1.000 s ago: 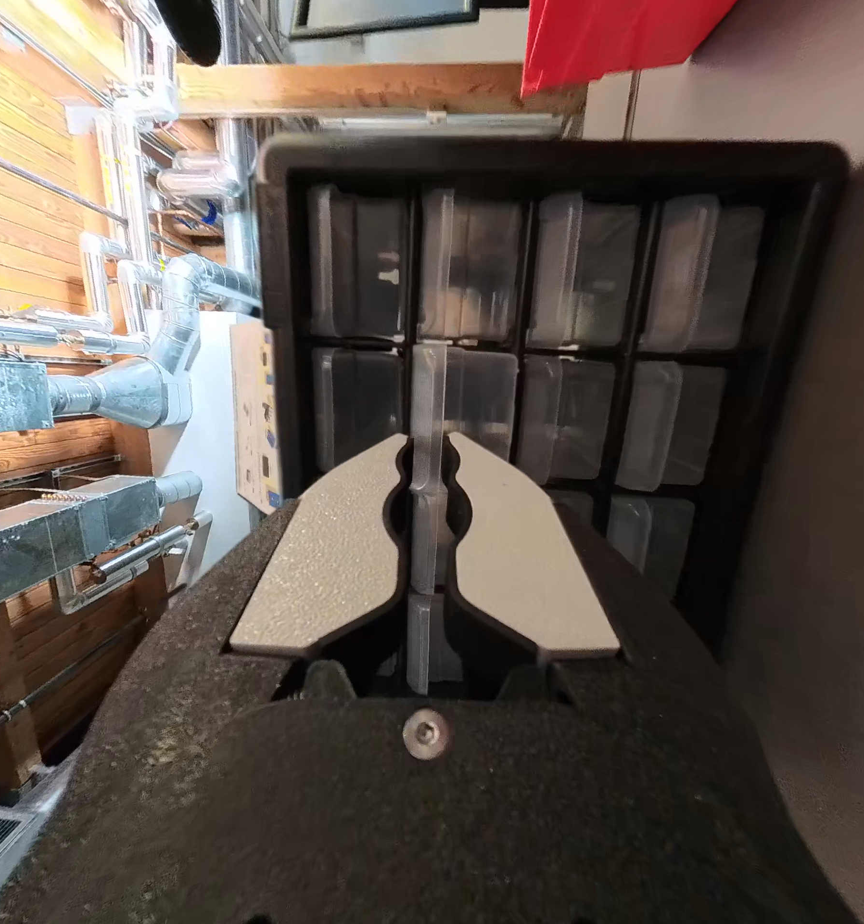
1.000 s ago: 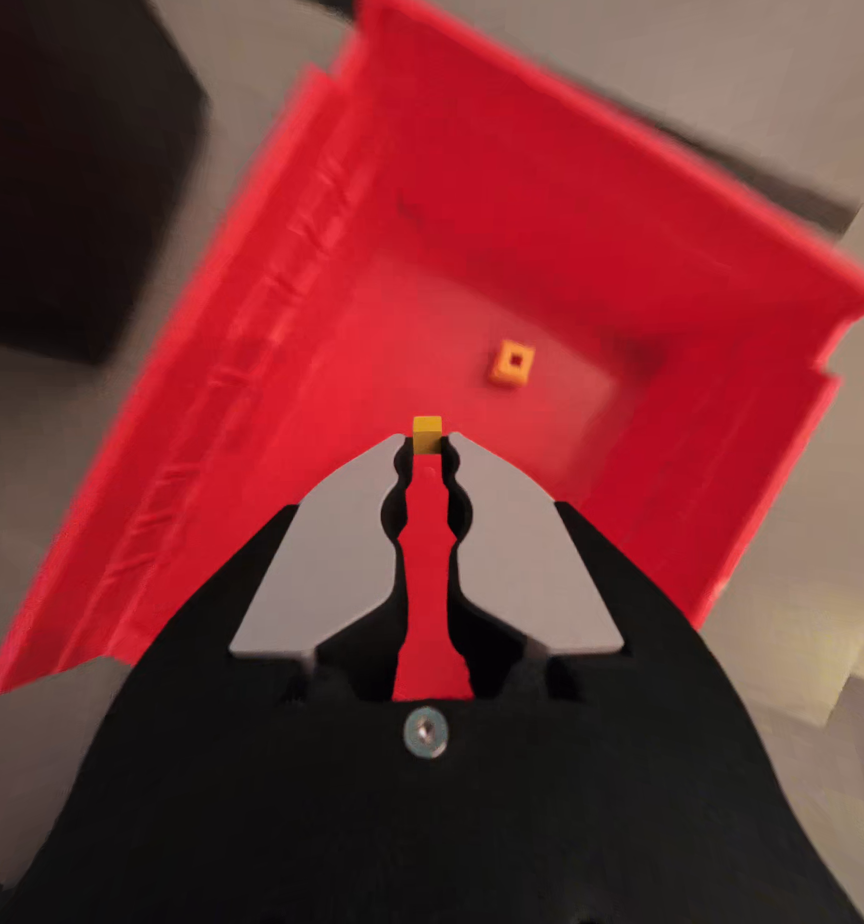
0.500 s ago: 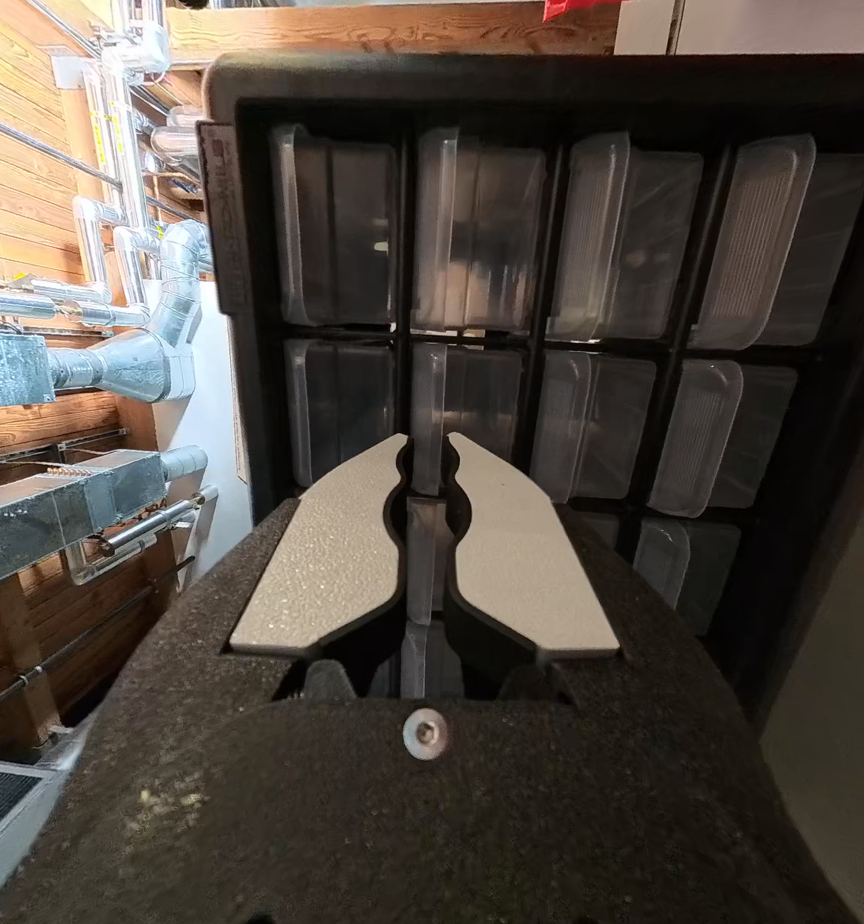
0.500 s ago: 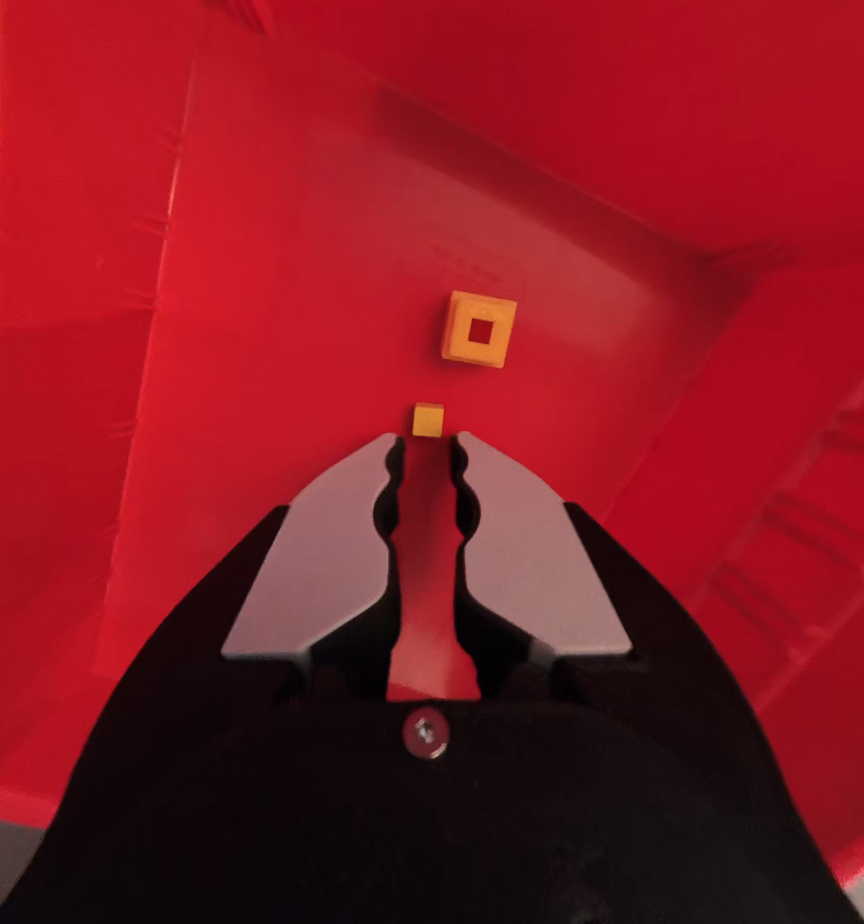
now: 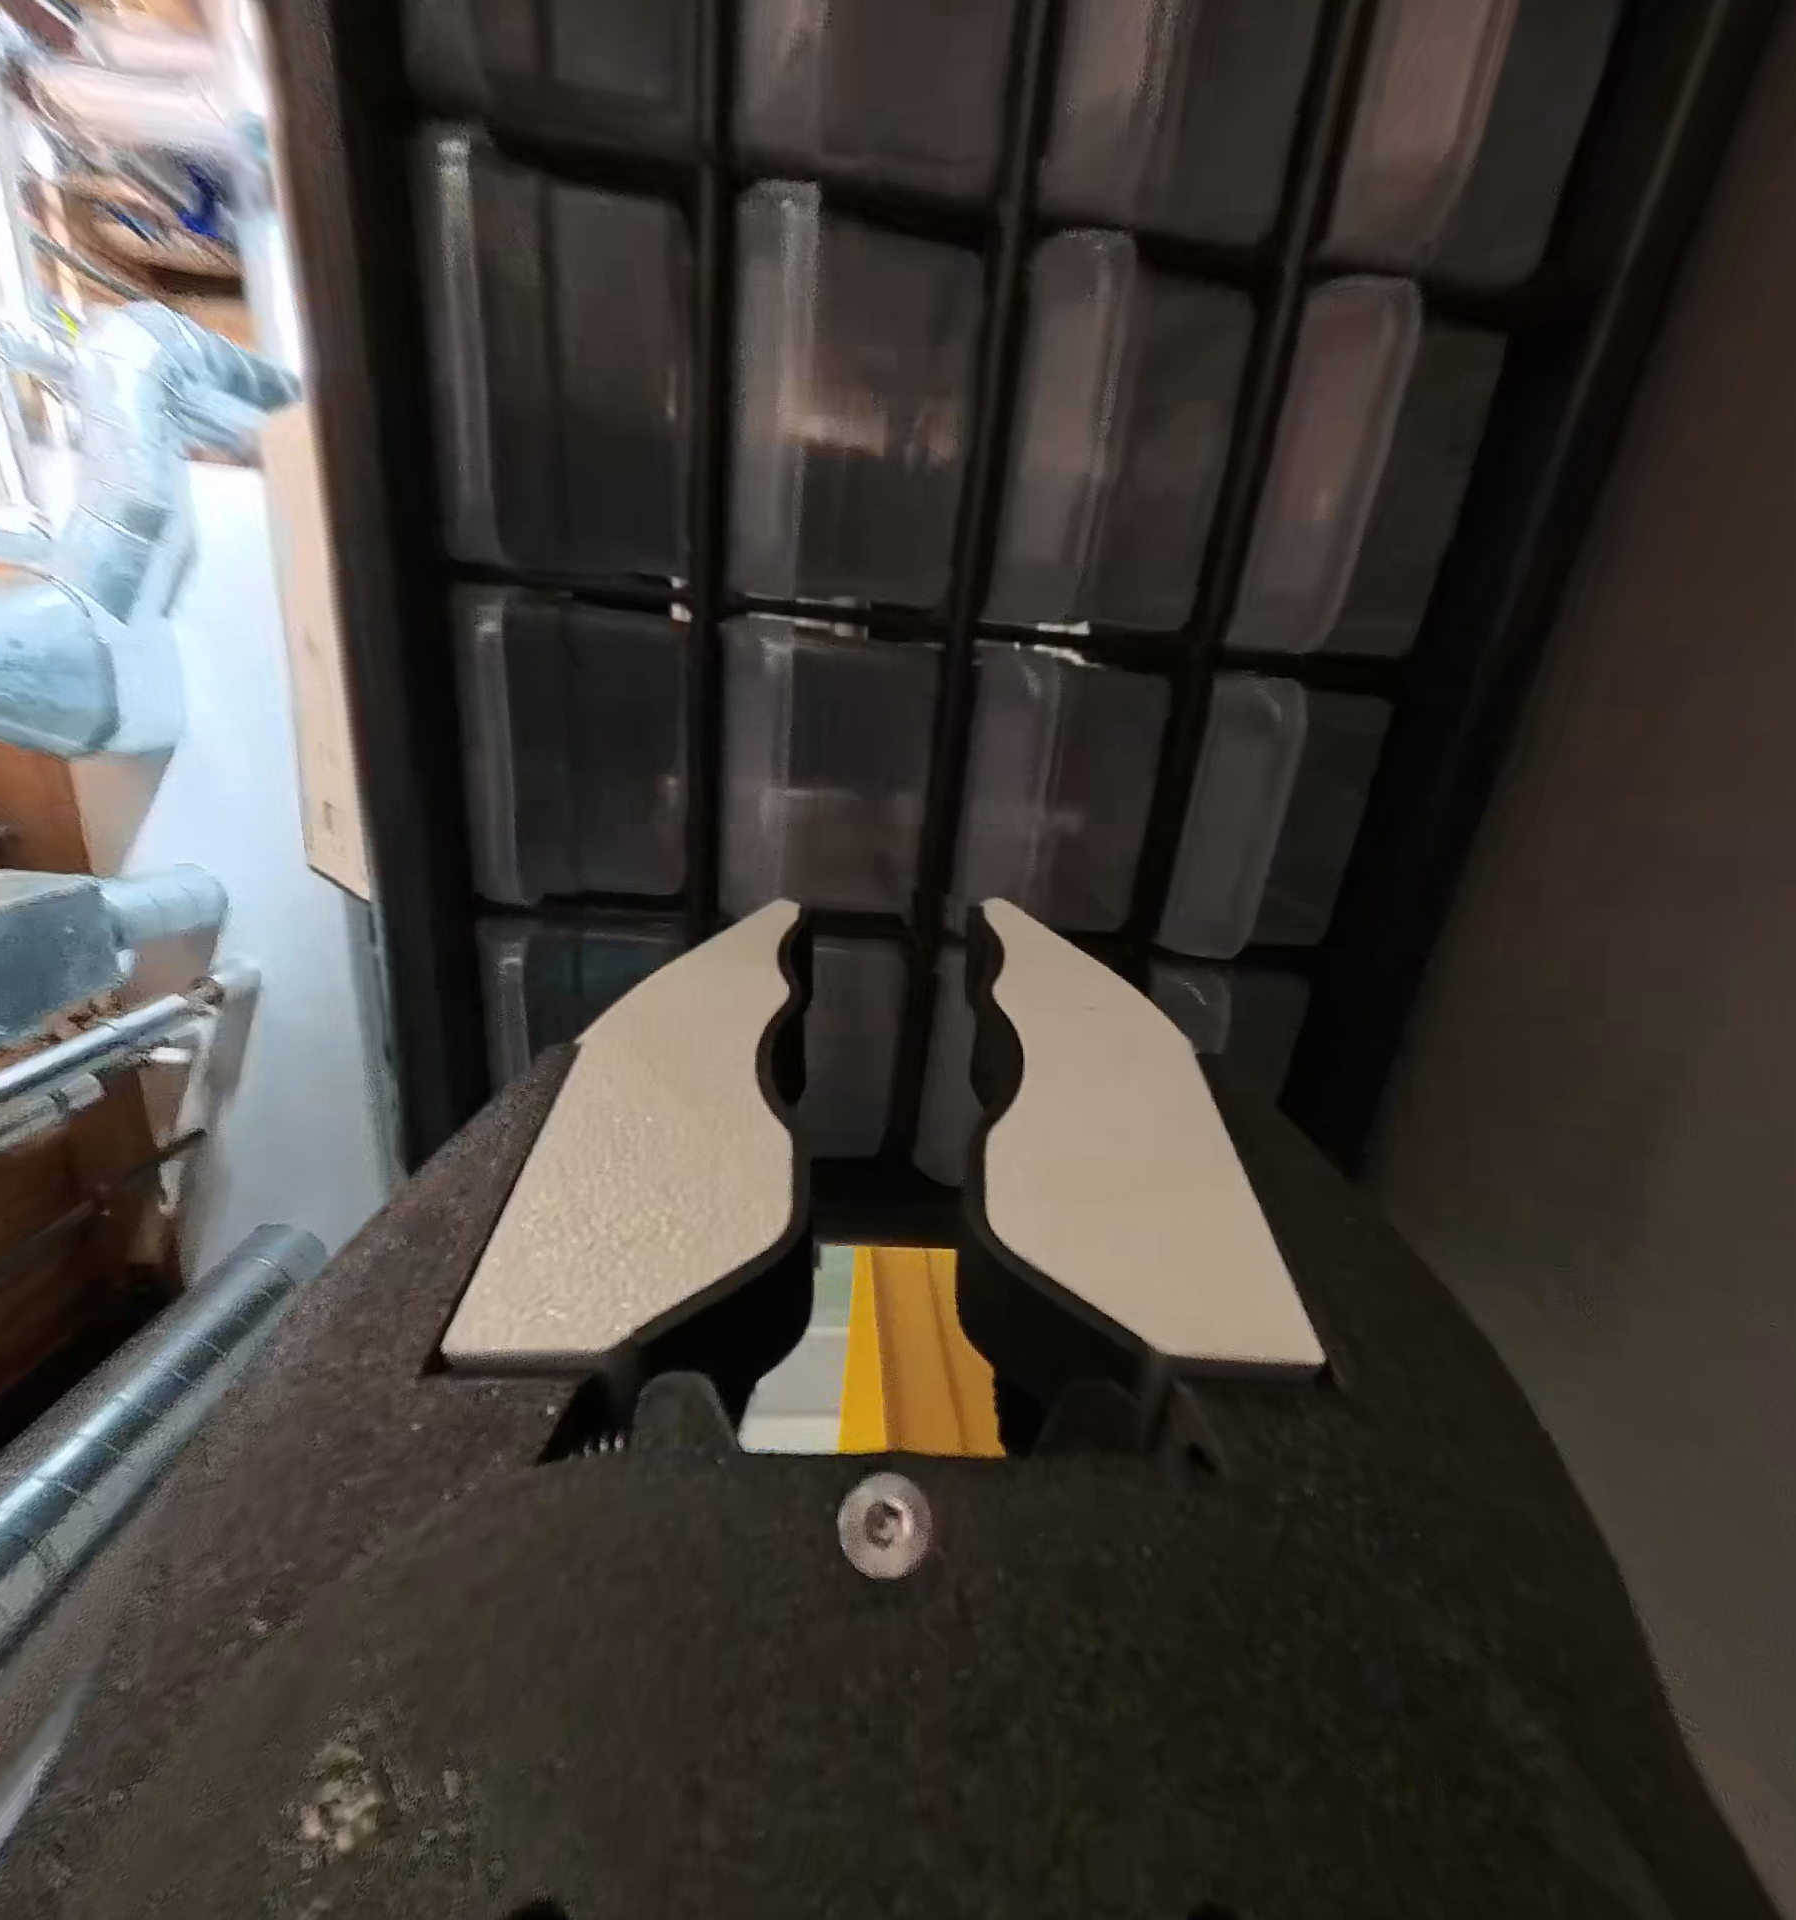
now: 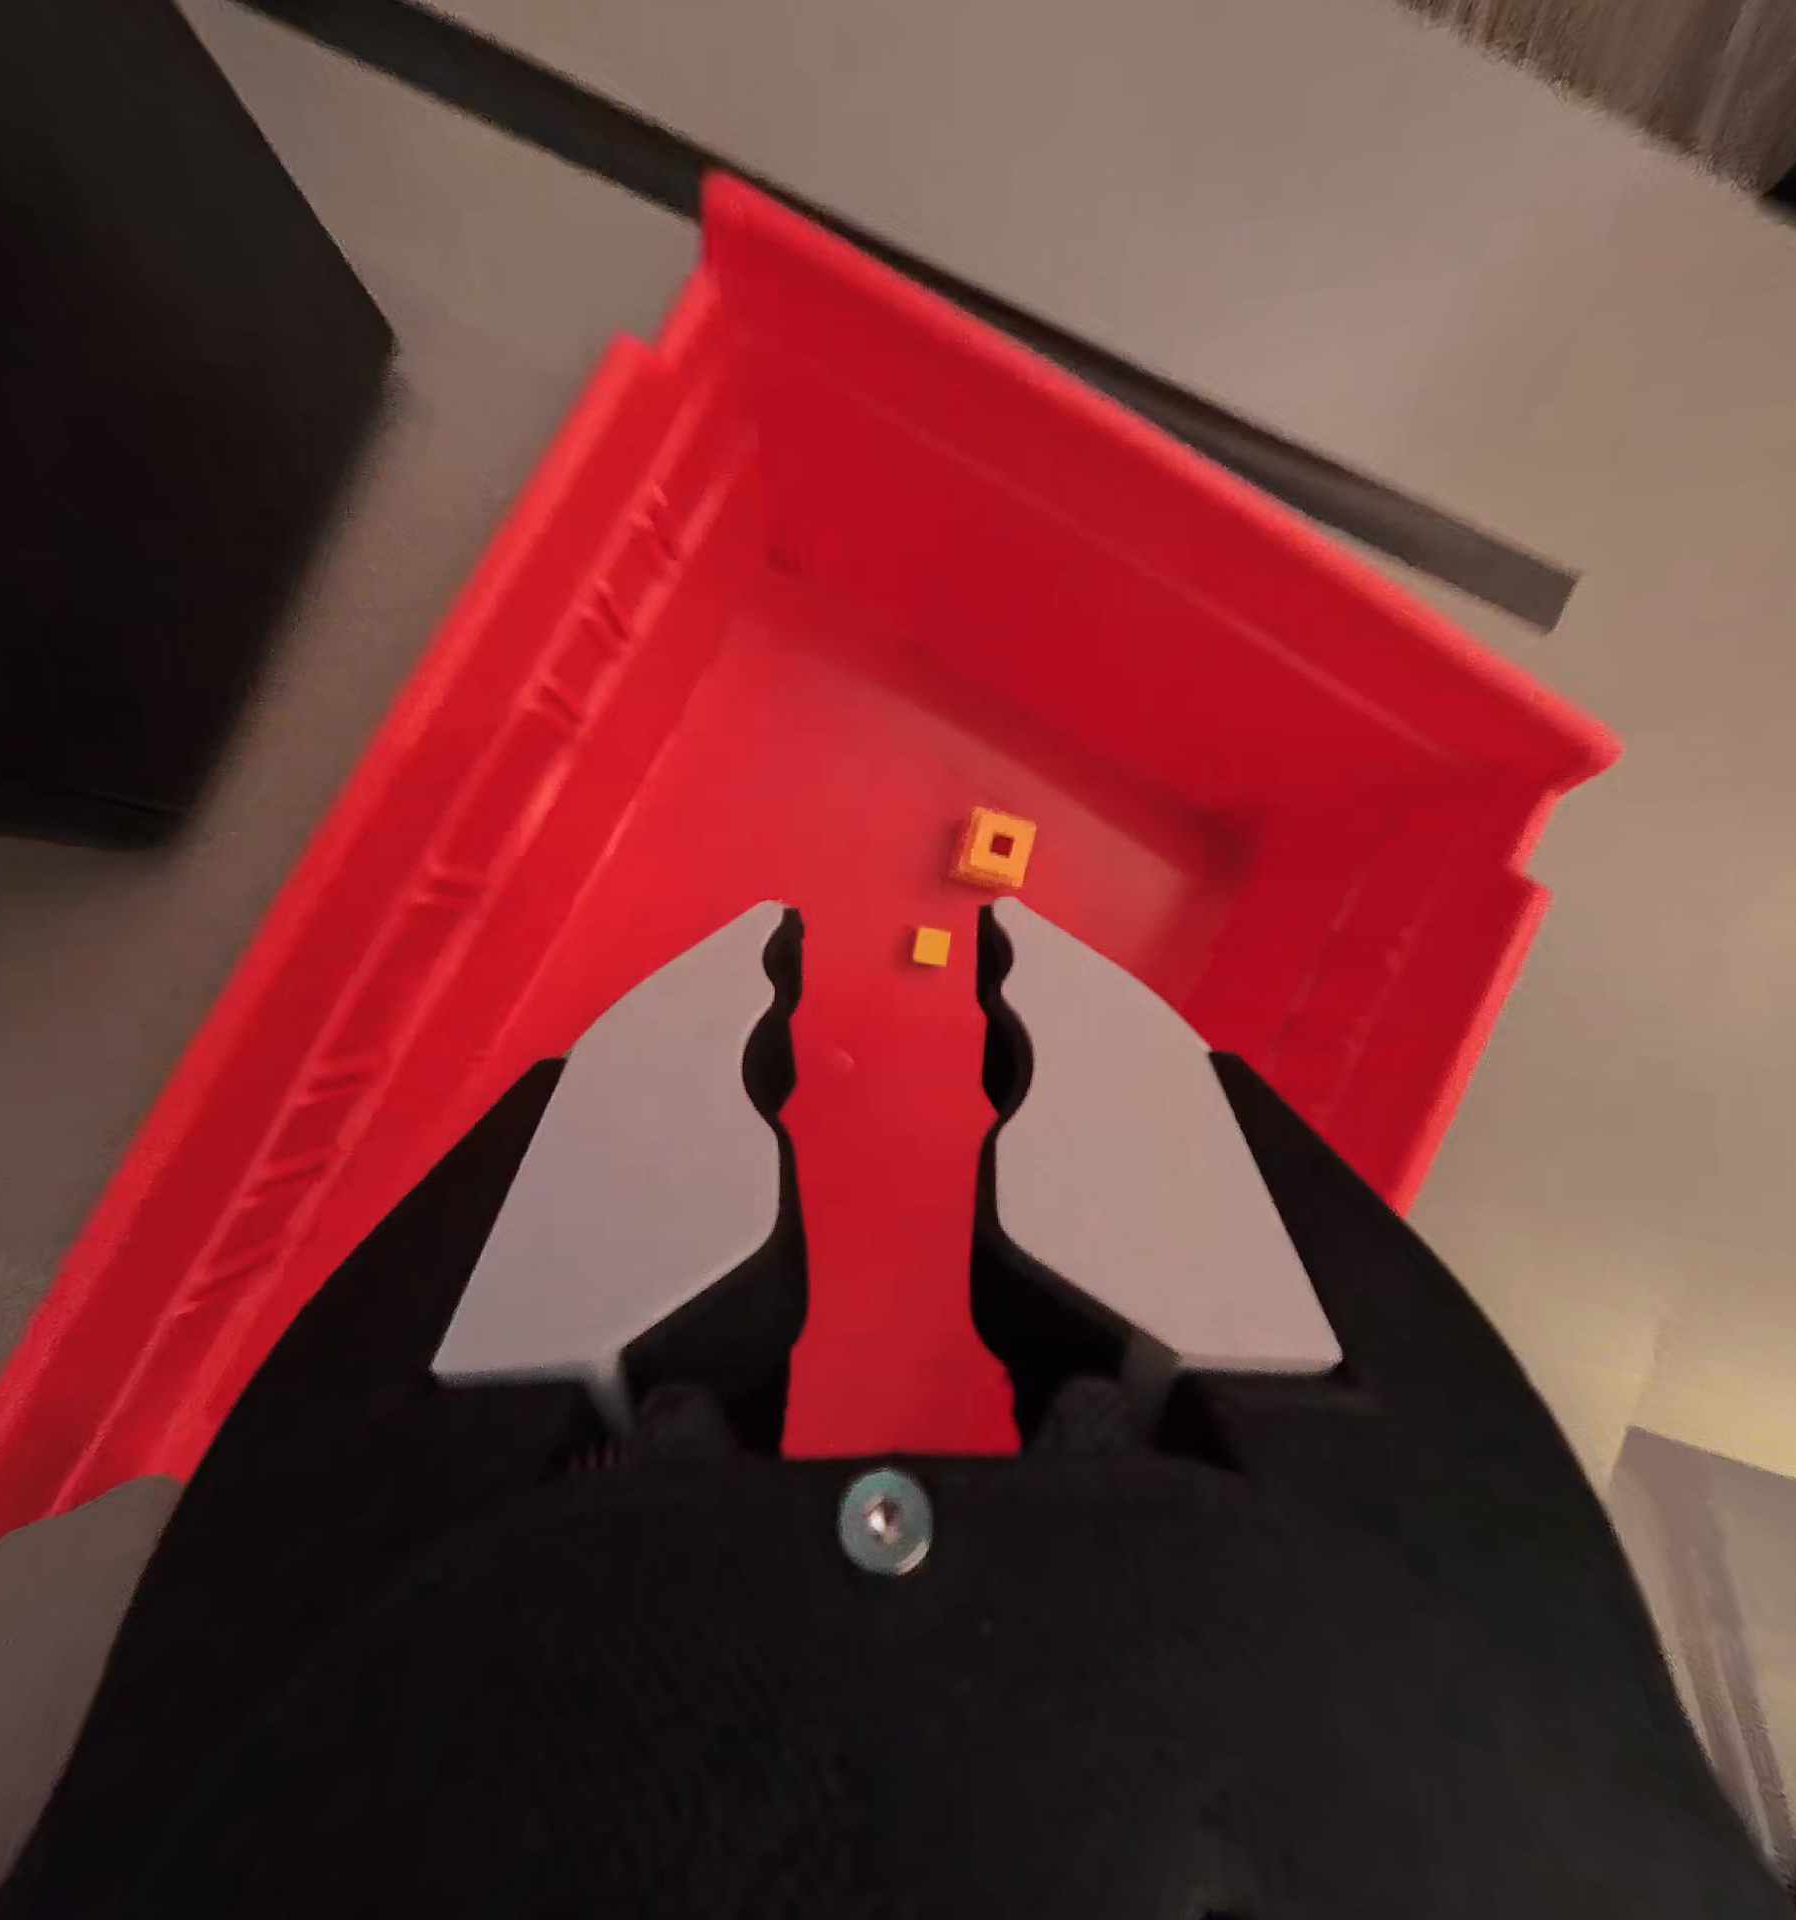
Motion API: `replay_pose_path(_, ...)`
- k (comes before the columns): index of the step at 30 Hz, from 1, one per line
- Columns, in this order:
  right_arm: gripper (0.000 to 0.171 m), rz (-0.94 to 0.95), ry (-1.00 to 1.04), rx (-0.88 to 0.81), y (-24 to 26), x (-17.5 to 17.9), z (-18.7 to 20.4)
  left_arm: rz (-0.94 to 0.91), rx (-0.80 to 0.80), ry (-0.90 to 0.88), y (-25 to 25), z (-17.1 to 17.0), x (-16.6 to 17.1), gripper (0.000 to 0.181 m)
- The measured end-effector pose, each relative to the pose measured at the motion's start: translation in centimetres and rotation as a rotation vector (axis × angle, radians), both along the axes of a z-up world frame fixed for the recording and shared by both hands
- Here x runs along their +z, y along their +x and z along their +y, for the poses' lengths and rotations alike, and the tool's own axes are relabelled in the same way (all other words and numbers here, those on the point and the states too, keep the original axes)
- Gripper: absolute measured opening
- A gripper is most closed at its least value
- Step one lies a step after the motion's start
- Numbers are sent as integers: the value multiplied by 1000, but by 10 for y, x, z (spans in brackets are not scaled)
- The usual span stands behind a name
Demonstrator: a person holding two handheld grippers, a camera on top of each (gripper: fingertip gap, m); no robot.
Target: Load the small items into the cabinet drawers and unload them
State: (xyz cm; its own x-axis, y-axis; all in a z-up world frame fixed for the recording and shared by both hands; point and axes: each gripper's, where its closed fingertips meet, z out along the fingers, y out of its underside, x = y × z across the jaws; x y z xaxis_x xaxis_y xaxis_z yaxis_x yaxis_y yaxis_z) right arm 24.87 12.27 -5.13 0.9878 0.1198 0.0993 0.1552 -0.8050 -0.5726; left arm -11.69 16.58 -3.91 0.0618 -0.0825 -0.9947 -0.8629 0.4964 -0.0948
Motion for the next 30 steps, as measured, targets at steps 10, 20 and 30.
replay_pose_path(10,32,-148,275,144,-77,95,-3,35,-19,55,15,13,-24,20)
replay_pose_path(20,24,-86,404,593,-241,123,-18,23,-24,65,13,5,-20,11)
replay_pose_path(30,24,-125,117,904,-335,31,-16,38,-75,72,-1,-60,-21,11)
